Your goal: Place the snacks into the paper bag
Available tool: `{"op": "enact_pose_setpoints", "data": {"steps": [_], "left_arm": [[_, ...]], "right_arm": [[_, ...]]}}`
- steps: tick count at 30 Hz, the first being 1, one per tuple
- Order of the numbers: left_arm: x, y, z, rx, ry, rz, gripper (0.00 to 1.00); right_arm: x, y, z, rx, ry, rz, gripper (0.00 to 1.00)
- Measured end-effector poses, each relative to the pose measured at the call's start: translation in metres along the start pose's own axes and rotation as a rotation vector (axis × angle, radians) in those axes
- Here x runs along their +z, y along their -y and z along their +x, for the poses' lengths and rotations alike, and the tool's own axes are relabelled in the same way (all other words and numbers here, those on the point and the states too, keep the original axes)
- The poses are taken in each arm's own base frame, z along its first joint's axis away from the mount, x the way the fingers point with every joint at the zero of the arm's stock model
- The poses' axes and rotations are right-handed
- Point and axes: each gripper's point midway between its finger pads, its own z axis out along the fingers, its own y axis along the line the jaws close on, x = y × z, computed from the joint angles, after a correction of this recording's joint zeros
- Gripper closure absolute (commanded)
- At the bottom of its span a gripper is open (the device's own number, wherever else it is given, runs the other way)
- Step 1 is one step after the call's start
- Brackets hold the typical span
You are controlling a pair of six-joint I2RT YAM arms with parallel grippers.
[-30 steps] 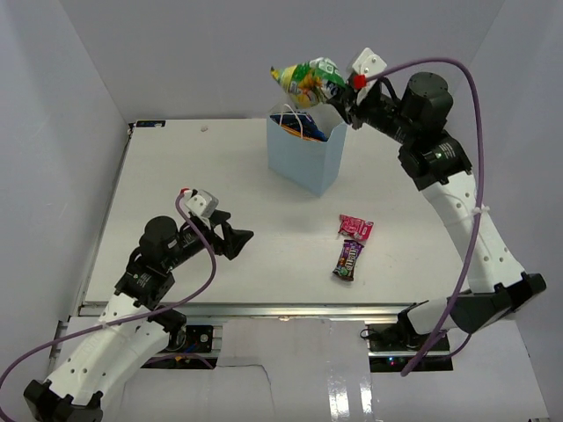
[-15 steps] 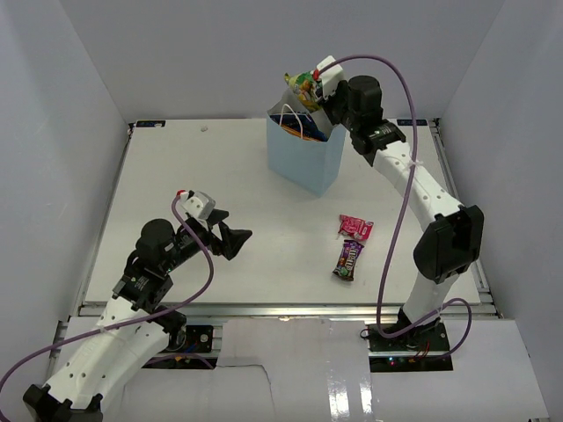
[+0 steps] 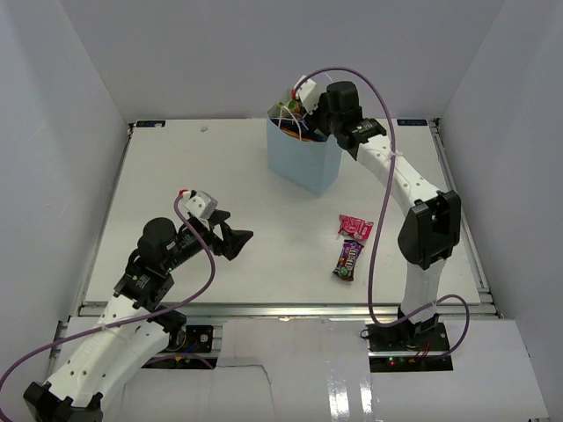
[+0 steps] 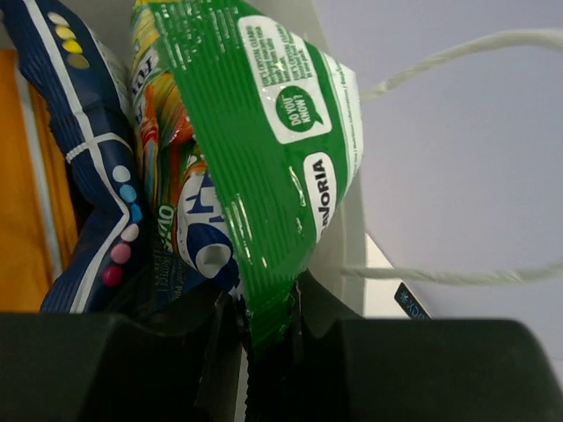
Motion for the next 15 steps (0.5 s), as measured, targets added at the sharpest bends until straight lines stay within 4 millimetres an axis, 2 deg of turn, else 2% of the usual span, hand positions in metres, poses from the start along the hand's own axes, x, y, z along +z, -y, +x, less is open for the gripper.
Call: {"op": "enact_pose_setpoints", "data": {"steps": [1, 2, 6, 9, 11, 15], "left_arm": [[0.000, 0.000, 0.000, 0.000, 0.000, 0.001, 0.05], [0.000, 0.000, 0.000, 0.000, 0.000, 0.002, 0.05], [0.000, 0.001, 0.000, 0.000, -0.001, 0.006, 0.05], [0.000, 0.002, 0.000, 0.000, -0.001, 0.009, 0.04], [0.000, 0.002, 0.000, 0.000, -0.001, 0.009, 0.04], [0.000, 0.002, 0.000, 0.000, -0.001, 0.013, 0.04]], "right_arm": [[0.006, -0.002, 0.004, -0.009, -0.026, -0.002, 0.73], [0.011, -0.003, 0.009, -0.011, -0.045, -0.003, 0.58], [0.017, -0.009, 0.020, -0.009, -0.095, -0.021, 0.34], [0.012, -0.010, 0.015, 0.004, -0.091, -0.037, 0.24], [0.004, -0.010, 0.010, 0.022, -0.078, -0.052, 0.22], [-0.034, -0.003, -0.026, 0.065, 0.016, -0.082, 0.19]]}}
